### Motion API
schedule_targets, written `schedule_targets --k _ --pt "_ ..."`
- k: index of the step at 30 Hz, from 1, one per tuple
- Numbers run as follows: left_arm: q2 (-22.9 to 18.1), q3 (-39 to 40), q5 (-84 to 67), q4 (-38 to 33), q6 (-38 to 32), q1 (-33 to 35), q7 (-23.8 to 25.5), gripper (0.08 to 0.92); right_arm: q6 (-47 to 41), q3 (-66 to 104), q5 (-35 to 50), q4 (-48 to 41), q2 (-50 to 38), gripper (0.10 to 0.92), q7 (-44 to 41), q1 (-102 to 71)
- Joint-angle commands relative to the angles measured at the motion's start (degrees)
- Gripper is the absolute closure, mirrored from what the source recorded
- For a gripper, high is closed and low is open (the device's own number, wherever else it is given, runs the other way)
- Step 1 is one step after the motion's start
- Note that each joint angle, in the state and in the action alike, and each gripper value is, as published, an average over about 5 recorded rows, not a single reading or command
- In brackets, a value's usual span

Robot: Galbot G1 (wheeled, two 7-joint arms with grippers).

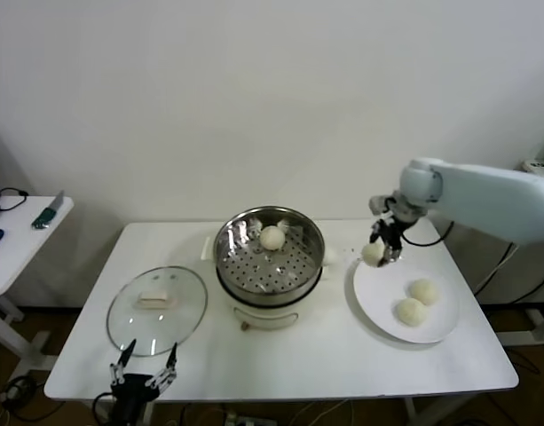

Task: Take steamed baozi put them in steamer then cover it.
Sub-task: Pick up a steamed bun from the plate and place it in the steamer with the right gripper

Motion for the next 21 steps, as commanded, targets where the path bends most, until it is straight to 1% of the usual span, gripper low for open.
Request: schedule_targets --k 1,5,10,14,21 --pt "0.12 0.12 -0.14 -0.38 -0.01 -0.03 -0.02 0.177 -1.01 -6.55 14.45 6.40 7.45 0.372 -2.56 20.40" --pt "0.12 -0.01 -0.34 -0.91 -0.08 -0.06 -0.06 0.177 -2.93 -4.94 18.47 7.59 13.48 0.374 -0.98 21.53" --pt "-0.32 -0.03 -0.21 -1.41 -0.22 -0.11 -0.07 0.177 -5.62 -1.70 21.74 7.01 21.22 0.372 2.11 18.76" --pt "-0.47 0.05 -0.15 -1.75 -0.30 -0.09 -0.09 0.177 -6.84 -0.31 22.20 4.90 26.50 0.372 4.24 14.84" --pt "-0.65 -0.17 0.09 -1.95 -0.66 -0.13 -0.50 0.177 -8.12 0.35 20.66 -1.79 33.53 0.372 6.86 6.64"
